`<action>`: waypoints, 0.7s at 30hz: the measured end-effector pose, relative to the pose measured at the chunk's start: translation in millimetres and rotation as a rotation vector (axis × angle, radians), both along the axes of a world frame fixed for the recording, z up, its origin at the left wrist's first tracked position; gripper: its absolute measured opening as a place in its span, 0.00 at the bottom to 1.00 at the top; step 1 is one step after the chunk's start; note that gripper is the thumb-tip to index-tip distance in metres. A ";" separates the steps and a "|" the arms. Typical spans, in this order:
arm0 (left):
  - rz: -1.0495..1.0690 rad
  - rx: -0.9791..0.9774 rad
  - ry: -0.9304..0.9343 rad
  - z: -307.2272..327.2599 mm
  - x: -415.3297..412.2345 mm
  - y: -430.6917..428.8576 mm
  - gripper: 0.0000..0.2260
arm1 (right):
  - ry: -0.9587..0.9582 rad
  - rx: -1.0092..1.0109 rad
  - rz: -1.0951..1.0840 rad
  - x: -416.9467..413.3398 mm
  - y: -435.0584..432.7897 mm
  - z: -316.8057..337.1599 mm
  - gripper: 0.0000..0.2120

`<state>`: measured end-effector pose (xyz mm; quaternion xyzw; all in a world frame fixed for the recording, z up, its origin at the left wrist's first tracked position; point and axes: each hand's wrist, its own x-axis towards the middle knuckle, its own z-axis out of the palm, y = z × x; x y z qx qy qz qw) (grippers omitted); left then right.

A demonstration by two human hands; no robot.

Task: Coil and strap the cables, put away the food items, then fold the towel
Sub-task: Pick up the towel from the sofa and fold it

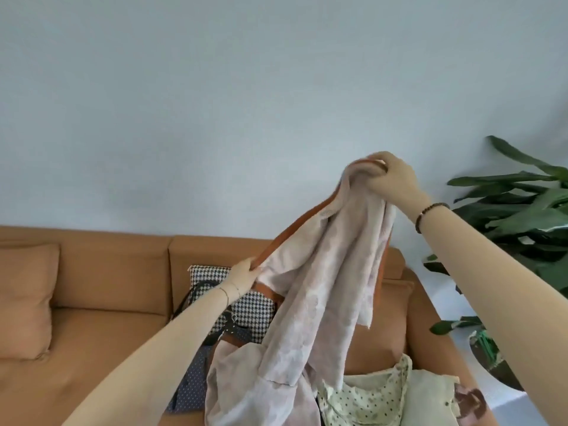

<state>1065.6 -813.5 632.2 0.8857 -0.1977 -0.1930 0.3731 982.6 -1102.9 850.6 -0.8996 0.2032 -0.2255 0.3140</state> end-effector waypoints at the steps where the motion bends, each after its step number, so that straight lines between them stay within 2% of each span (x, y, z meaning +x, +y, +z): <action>1: -0.013 -0.028 -0.065 20.4 5.6 -3.3 0.16 | 0.106 -0.086 0.074 2.0 -1.6 -7.4 0.31; 3: -0.115 -0.084 -0.201 63.5 13.9 -17.6 0.12 | 0.284 -0.179 0.330 5.6 15.7 -23.8 0.49; 4: -0.168 -0.119 -0.255 86.1 15.0 -27.7 0.09 | 0.367 -0.191 0.461 7.3 33.0 -32.2 0.53; 6: -0.232 -0.179 -0.354 125.1 12.7 -45.5 0.07 | 0.468 -0.140 0.612 12.7 68.9 -48.8 0.53; 8: -0.214 -0.237 -0.425 150.3 10.5 -53.9 0.06 | 0.454 -0.045 0.598 21.1 85.5 -64.2 0.44; 10: -0.139 -0.332 -0.438 157.5 5.1 -52.3 0.13 | 0.475 0.037 0.518 27.0 81.9 -73.0 0.21; 11: -0.094 -0.399 -0.403 154.2 -0.3 -49.1 0.16 | 0.506 0.029 0.486 27.9 78.8 -76.4 0.14; 13: -0.071 -0.488 -0.280 131.2 -8.4 -42.9 0.21 | 0.539 0.045 0.489 30.0 75.6 -80.4 0.14; 16: -0.167 -0.362 -0.045 75.1 -18.0 -37.8 0.33 | 0.426 0.119 0.492 30.9 79.6 -66.0 0.18; 17: -0.186 -0.294 0.010 59.4 -19.8 -34.7 0.33 | 0.376 0.117 0.475 31.4 80.6 -56.4 0.20; 19: -0.172 -0.228 0.135 29.5 -20.3 -24.6 0.24 | 0.288 0.057 0.421 31.1 76.8 -36.3 0.24; 21: -0.135 -0.186 0.214 1.6 -18.9 -12.0 0.21 | 0.211 -0.017 0.324 29.5 63.9 -18.2 0.24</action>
